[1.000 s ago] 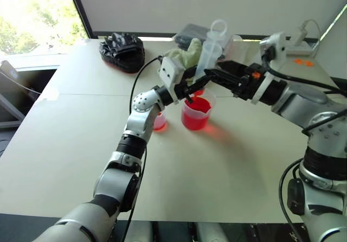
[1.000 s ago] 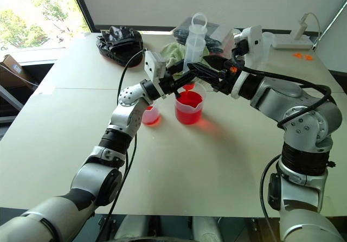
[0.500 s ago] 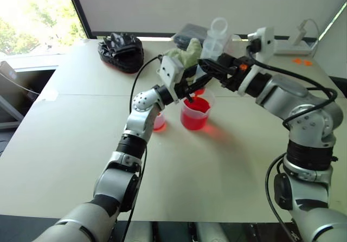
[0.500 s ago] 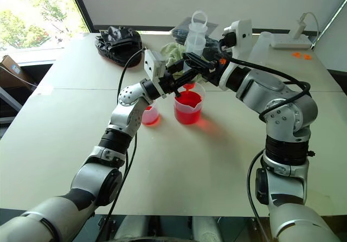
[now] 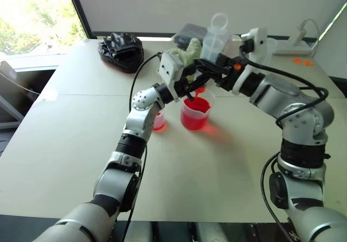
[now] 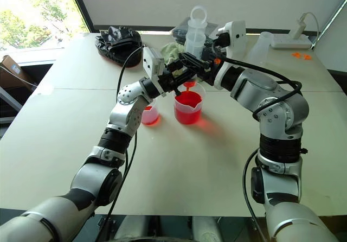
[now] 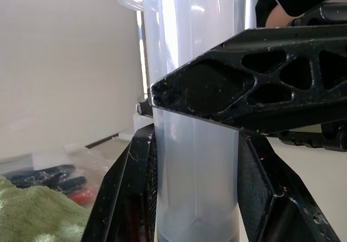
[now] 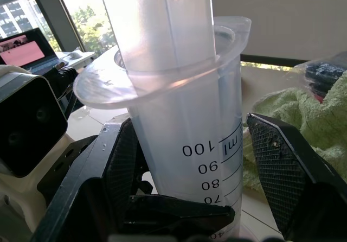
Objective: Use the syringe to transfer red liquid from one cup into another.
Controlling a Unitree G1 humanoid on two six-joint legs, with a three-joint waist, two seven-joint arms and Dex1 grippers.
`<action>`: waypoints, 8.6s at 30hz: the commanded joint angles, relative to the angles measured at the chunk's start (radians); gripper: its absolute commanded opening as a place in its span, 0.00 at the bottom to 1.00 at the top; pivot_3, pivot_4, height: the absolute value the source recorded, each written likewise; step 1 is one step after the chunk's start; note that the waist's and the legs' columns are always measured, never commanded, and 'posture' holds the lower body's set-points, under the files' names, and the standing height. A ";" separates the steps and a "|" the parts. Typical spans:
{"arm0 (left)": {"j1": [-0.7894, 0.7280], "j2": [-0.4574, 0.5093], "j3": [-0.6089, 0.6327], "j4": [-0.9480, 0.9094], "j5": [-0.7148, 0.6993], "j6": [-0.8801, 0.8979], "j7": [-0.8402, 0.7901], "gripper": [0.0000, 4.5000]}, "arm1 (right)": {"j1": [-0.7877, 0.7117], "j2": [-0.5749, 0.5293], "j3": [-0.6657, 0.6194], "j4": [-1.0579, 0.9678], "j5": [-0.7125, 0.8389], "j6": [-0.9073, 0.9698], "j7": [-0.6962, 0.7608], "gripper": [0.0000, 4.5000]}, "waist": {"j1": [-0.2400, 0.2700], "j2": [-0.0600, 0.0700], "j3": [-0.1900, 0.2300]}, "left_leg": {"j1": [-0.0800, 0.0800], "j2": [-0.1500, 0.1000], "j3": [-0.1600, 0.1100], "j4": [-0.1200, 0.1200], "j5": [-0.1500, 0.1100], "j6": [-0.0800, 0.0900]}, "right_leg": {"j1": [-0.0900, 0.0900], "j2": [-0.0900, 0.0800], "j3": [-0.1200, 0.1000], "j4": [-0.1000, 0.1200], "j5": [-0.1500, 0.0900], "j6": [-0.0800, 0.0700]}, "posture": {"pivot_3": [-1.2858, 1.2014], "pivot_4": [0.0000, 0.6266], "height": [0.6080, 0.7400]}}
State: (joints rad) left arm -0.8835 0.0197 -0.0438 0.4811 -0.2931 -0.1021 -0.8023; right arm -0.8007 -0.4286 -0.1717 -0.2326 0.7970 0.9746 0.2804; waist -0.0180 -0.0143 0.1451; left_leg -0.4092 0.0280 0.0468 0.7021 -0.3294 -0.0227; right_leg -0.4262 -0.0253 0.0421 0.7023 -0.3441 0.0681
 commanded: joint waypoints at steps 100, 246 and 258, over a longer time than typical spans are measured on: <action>-0.348 0.495 0.359 -0.068 -0.353 0.614 -0.065 0.87 | -0.263 -0.066 0.137 0.000 -0.125 -0.043 0.350 0.37 | -0.050 0.000 0.000 | 0.000 -0.001 -0.002 -0.001 0.001 -0.002 | -0.001 0.000 -0.002 0.002 0.000 0.000 | 0.52 0.24 1.00; -0.012 0.786 0.217 -0.696 -0.471 1.182 0.151 0.01 | -0.291 0.349 0.363 0.499 -0.490 -0.447 0.546 0.37 | -0.085 0.000 0.000 | 0.001 -0.003 -0.011 0.000 0.002 -0.004 | -0.002 -0.001 -0.005 0.016 0.000 0.000 | 0.52 0.24 1.00; 0.032 0.847 0.214 -0.723 -0.469 1.194 0.113 0.01 | -0.304 0.353 0.357 0.500 -0.489 -0.449 0.549 0.37 | -0.084 0.000 0.000 | 0.001 -0.003 -0.011 0.001 0.002 -0.004 | -0.002 -0.001 -0.005 0.016 0.000 0.000 | 0.52 0.24 1.00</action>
State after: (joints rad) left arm -0.8632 0.8478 0.1714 -0.2244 -0.7723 1.0822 -0.6873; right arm -1.0681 -0.0889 0.2086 0.3277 0.2882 0.5538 0.8208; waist -0.1025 -0.0140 0.1451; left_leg -0.4086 0.0249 0.0355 0.7027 -0.3273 -0.0264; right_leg -0.4279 -0.0261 0.0372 0.7182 -0.3441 0.0681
